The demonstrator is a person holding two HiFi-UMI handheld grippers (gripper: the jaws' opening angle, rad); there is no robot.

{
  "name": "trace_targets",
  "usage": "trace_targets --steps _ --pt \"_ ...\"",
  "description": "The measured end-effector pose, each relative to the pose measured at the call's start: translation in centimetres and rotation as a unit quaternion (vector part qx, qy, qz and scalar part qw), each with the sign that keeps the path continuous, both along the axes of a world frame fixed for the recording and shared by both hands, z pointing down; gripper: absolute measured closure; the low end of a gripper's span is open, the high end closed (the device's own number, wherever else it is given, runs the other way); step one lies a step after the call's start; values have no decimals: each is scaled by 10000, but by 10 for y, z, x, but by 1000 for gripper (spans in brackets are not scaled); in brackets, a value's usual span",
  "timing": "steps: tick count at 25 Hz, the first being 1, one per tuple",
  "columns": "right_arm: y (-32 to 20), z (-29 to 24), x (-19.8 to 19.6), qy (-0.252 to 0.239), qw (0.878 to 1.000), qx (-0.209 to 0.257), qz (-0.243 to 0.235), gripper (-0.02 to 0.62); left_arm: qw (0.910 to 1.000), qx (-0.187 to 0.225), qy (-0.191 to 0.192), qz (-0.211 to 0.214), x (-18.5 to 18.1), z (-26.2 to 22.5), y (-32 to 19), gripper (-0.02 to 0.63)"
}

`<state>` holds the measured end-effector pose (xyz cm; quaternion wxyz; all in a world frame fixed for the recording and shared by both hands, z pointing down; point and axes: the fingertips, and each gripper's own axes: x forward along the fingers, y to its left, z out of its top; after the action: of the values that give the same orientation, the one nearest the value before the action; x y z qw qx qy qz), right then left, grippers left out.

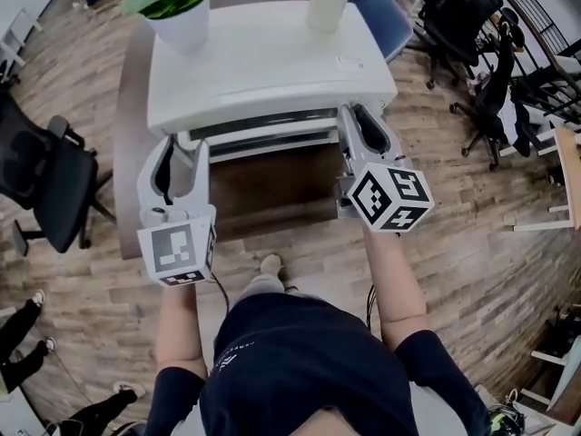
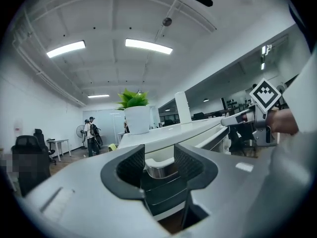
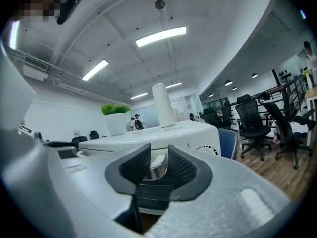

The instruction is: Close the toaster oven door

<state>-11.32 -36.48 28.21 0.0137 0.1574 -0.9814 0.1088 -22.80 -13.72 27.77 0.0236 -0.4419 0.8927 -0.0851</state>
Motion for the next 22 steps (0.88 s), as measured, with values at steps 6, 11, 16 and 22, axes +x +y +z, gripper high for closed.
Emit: trace_targets --steps 6,11,16,22 --pt "11 1 19 38 9999 78 -64 494 9998 29 141 96 11 2 7 453" --pt "26 3 33 121 9996 225 -135 503 9999 -34 165 6 21 3 15 500" --pt "39 3 48 116 9994 294 -154 562 9996 -30 289 -6 31 5 25 541" --pt "55 7 65 173 9991 352 -182 592 9988 -96 459 142 48 9 30 586"
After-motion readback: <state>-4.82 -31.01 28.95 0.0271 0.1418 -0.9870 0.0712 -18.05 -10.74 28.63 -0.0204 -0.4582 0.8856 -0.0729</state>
